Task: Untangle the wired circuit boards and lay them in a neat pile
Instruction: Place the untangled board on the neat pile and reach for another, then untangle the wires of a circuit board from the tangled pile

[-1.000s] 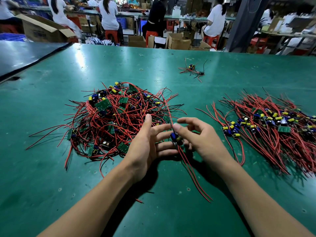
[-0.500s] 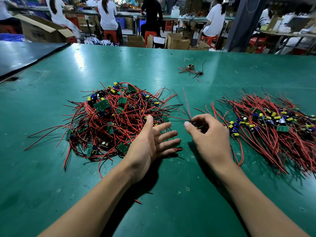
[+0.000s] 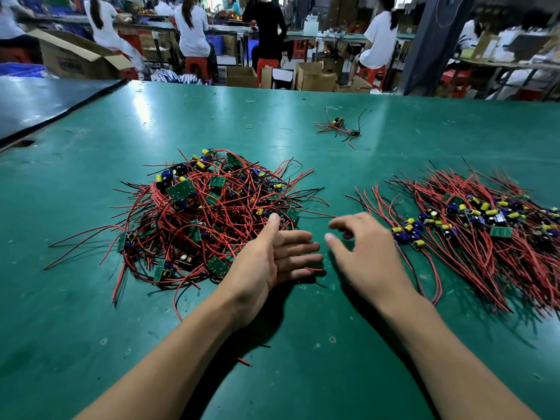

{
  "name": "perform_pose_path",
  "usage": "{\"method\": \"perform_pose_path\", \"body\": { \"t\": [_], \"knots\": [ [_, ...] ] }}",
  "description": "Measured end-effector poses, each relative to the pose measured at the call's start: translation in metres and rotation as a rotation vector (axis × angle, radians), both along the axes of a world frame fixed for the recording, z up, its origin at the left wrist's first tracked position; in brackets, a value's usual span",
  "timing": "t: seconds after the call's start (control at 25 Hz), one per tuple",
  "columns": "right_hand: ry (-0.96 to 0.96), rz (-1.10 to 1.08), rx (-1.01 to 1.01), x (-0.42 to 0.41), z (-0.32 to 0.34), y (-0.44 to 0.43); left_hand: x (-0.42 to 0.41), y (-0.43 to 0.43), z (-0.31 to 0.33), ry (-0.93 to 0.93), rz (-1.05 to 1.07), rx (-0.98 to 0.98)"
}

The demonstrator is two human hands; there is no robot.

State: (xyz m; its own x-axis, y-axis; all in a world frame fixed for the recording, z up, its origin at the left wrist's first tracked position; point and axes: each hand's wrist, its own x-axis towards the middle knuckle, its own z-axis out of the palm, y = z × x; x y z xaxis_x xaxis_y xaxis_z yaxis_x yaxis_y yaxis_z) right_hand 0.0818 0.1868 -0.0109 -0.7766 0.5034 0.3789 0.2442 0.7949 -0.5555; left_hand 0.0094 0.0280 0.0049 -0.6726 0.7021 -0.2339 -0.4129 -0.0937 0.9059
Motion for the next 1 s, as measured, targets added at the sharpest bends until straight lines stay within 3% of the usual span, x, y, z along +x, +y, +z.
{"method": "perform_pose_path", "body": {
  "t": [0.12,0.36,0.52,0.68,1.0],
  "knots": [
    [-0.150,-0.068,0.047,-0.003,-0.007,0.000,0.000,-0.001,0.000,-0.005,-0.010,0.010],
    [-0.186,-0.264,0.045,0.006,-0.001,0.022,0.002,-0.005,-0.005,0.070,0.022,0.073],
    [-0.078,-0.038,0.014,-0.001,-0.002,-0.001,0.003,-0.009,-0.008,0.153,0.004,0.076],
    [-0.118,0.193,0.047,-0.011,-0.006,-0.013,0.004,-0.008,-0.007,0.194,-0.001,0.064],
    [-0.342,0.183,0.236,-0.044,-0.002,-0.007,0.004,-0.008,-0.006,0.183,0.008,0.073]
  ]
}}
